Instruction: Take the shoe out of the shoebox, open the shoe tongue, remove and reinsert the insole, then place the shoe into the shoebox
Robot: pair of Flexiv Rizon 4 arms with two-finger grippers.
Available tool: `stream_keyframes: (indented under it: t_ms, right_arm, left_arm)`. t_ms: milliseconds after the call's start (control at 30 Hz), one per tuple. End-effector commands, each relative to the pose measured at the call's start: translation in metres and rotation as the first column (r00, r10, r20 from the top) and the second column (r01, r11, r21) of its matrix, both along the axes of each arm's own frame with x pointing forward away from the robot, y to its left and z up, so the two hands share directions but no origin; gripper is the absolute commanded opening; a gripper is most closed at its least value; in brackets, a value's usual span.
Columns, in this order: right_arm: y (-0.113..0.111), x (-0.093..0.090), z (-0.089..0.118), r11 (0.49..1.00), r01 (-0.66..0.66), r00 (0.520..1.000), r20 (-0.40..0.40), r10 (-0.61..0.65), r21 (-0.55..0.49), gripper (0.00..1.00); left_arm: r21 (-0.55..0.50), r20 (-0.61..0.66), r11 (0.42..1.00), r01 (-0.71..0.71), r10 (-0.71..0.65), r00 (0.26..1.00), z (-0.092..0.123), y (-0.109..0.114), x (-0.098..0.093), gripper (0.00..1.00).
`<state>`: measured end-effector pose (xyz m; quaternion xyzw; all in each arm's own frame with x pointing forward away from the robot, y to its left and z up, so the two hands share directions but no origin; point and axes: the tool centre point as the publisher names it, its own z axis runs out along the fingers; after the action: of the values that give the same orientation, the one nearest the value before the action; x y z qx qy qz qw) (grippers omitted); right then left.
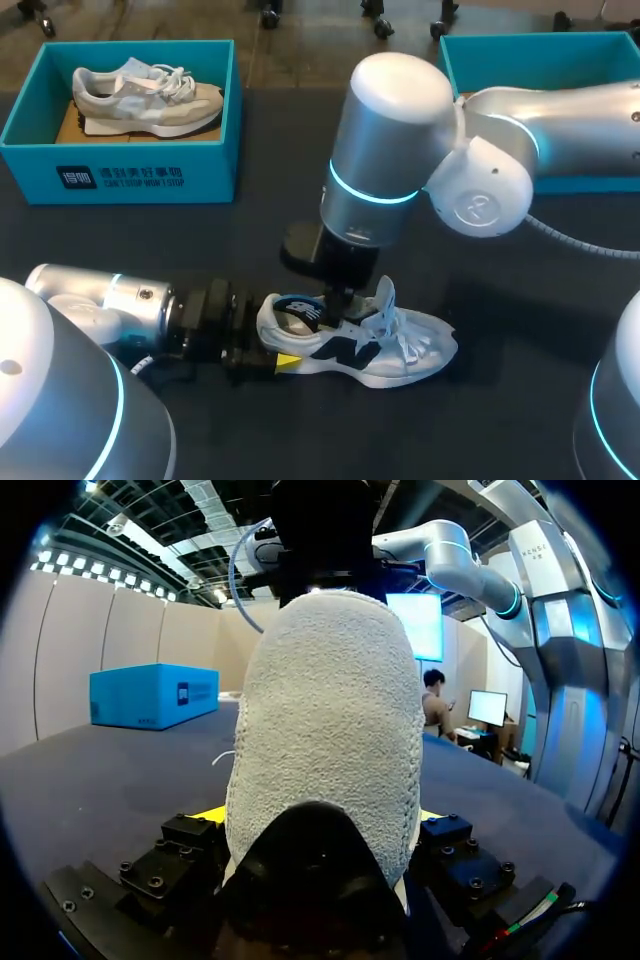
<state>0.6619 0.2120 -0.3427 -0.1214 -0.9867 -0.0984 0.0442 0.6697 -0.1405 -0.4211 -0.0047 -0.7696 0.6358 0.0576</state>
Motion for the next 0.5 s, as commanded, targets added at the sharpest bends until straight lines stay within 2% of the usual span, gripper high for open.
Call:
stream_keyframes:
  t_ms: [33,67,167,233,500]
  right_arm:
    - [-0.0057,-0.0047,-0.0018,1.0,0.013,1.0,0.006,-0.013,0.023,0.29]
    - [-0.0062,-0.0055,-0.0018,0.999,0.016,1.0,0.009,-0.016,0.038,0.24]
    - [-0.0065,-0.0075,-0.0004,0.997,0.024,1.0,0.016,-0.025,0.069,0.26]
    - [-0.0048,-0.0078,0.002,0.996,0.031,0.999,0.016,-0.032,0.086,0.32]
    - [0.0024,0.0011,0.0035,0.995,0.035,0.999,-0.003,-0.035,0.092,0.29]
  left_arm:
    - [0.001,0.0,1.0,-0.001,0.001,1.0,-0.0032,-0.0013,0.0016,0.0]
    - [0.001,0.0,1.0,-0.001,0.001,1.0,-0.0032,-0.0013,0.0016,0.0]
    - [0.001,0.0,1.0,-0.001,0.001,1.0,-0.0032,-0.0013,0.0016,0.0]
    - [0.001,0.0,1.0,-0.001,0.001,1.0,-0.0032,-0.0013,0.0016,0.0]
    - [0.001,0.0,1.0,-0.001,0.001,1.0,-0.0032,-0.0013,0.0016,0.0]
